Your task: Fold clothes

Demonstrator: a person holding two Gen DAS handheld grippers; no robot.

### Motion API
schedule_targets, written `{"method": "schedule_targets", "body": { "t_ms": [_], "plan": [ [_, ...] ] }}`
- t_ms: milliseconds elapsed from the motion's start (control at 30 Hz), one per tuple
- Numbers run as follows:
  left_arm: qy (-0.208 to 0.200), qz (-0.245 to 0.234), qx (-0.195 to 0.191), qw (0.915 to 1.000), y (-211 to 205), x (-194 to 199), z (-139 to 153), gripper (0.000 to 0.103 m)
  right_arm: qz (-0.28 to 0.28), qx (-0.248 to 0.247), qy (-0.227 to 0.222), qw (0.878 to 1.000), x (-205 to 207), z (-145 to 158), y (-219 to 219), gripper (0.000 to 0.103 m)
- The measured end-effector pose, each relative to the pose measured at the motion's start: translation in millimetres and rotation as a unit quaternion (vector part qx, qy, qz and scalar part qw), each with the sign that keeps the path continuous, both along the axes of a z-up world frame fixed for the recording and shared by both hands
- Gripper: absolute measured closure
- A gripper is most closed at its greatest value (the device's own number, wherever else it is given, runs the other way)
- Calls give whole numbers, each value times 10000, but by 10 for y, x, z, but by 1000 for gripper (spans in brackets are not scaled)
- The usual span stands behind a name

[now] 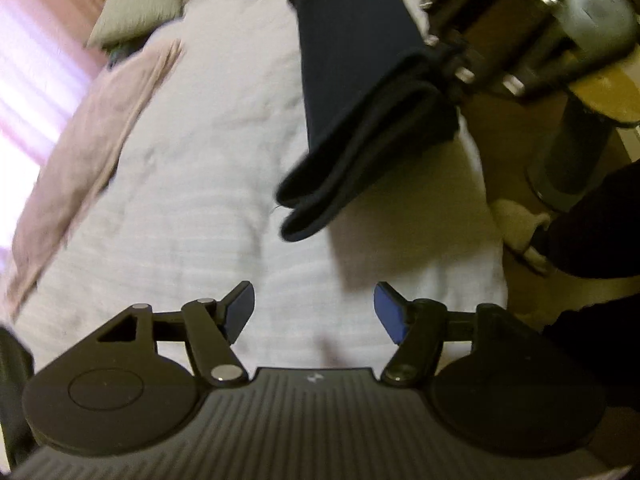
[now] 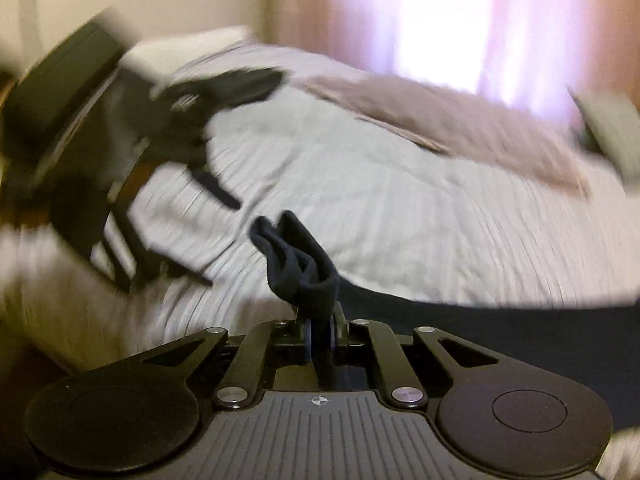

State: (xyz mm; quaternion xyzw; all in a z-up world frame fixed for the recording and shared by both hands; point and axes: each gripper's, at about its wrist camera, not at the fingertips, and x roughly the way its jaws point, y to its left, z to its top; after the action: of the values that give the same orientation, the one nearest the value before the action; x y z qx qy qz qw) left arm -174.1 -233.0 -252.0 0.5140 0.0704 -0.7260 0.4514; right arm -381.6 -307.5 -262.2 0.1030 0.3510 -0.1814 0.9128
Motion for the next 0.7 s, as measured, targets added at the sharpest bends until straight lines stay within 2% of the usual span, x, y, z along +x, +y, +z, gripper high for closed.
{"method": "schedule_targets", "body": {
  "t_ms": [67,167,267,367,467,633,700],
  "plan": [
    [114,-101,-155,9998,-152,-86,106,39,-485,547,-219,9971,-145,126,-316,97],
    [331,-245,-377,9984,-421,-232,267,38,-1108,872,-572,9884,-518,149,-821,97],
    [464,-481,-586,9960,-725,-408,389,37,-1725,1191,-920,9734,-892,172,-1325,97],
    [604,-690,-699,9933,-1050,-655,451,37,-2330,1503,-1263,9524,-1265,195,-1830,97],
    [658,-895,-706,9913,-1377,-936,447,37,-2904,1809,-1574,9264,-1637,192,-2333,97],
    [683,-1096,-484,9904,-1947,-1410,319,37,-3512,2371,-1606,8914,-2232,-297,-3128,97],
    [703,-1130,-324,9906,-2169,-1578,249,37,-3744,2694,-1669,8714,-2432,-521,-3394,97]
  ]
}}
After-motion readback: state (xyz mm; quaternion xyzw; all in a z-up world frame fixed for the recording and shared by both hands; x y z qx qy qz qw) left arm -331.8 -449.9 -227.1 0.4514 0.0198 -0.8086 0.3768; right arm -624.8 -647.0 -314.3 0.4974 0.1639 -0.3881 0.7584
